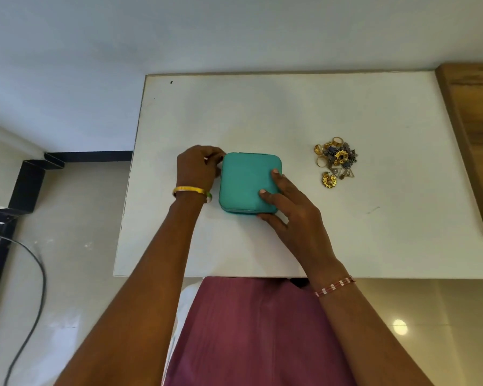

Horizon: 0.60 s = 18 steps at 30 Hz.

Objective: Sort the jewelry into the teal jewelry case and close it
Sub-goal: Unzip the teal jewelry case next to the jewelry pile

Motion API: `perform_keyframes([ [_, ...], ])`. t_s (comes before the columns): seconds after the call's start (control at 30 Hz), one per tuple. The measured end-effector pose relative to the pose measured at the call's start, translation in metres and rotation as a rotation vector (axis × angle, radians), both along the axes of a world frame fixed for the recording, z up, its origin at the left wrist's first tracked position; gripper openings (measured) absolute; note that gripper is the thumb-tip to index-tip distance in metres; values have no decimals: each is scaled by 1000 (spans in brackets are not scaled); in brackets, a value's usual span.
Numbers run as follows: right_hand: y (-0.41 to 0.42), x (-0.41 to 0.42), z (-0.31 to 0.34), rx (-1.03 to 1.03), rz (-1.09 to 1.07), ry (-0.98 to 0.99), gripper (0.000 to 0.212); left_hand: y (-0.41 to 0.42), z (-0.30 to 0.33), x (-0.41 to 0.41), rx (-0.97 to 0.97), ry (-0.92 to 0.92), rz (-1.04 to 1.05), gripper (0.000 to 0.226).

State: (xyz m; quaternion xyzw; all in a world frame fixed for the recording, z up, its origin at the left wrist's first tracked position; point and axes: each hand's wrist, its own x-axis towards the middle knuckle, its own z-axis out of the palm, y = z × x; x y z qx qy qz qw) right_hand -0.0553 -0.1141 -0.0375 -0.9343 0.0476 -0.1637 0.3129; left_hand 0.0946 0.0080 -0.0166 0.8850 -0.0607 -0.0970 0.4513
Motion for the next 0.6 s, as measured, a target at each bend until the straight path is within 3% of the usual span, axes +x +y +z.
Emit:
perform_keyframes([
  [0.23,2,-1,2,39,-22,-8,34,0,-12,-6,-14,-23,25,23],
  [0.37,2,-2,4,88,-33,27,33,9,-14,-25,-173,51,135,41],
  [0.5,0,-3,11,66,-24,44,35,16,-16,-54,-351,114,111,50],
  [0.6,-5,-1,20,69,-29,18,39,19,-21,-68,-307,51,54,45],
])
